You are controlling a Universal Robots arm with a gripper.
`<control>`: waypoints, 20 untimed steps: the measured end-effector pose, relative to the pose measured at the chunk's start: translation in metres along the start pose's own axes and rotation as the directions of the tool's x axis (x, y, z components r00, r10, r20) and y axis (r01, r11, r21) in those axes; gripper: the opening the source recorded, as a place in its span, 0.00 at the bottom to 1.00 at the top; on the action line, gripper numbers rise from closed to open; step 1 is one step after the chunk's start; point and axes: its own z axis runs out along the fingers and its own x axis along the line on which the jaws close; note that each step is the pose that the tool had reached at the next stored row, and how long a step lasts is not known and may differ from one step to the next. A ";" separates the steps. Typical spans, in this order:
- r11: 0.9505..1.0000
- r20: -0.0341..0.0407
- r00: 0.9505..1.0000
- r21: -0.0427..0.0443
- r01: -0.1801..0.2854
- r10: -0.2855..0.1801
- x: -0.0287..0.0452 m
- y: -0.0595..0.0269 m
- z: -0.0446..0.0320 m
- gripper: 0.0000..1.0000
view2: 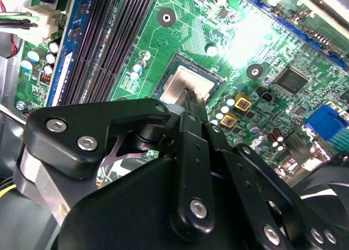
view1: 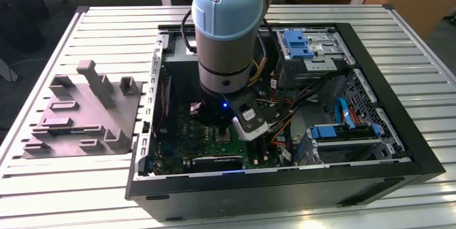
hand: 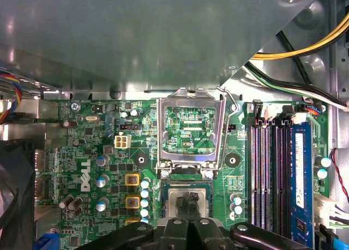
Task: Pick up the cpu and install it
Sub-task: 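Close the cpu cover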
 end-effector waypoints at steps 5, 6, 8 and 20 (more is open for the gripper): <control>1.000 0.000 1.000 0.000 0.000 0.000 0.0000 0.0001 -0.0022 0.11; 1.000 0.000 1.000 0.000 0.000 0.000 0.0000 0.0002 -0.0040 0.11; 1.000 0.000 1.000 0.000 0.000 0.000 0.0001 0.0005 -0.0098 0.11; 1.000 0.000 1.000 0.000 0.000 0.000 0.0003 0.0020 -0.0424 0.11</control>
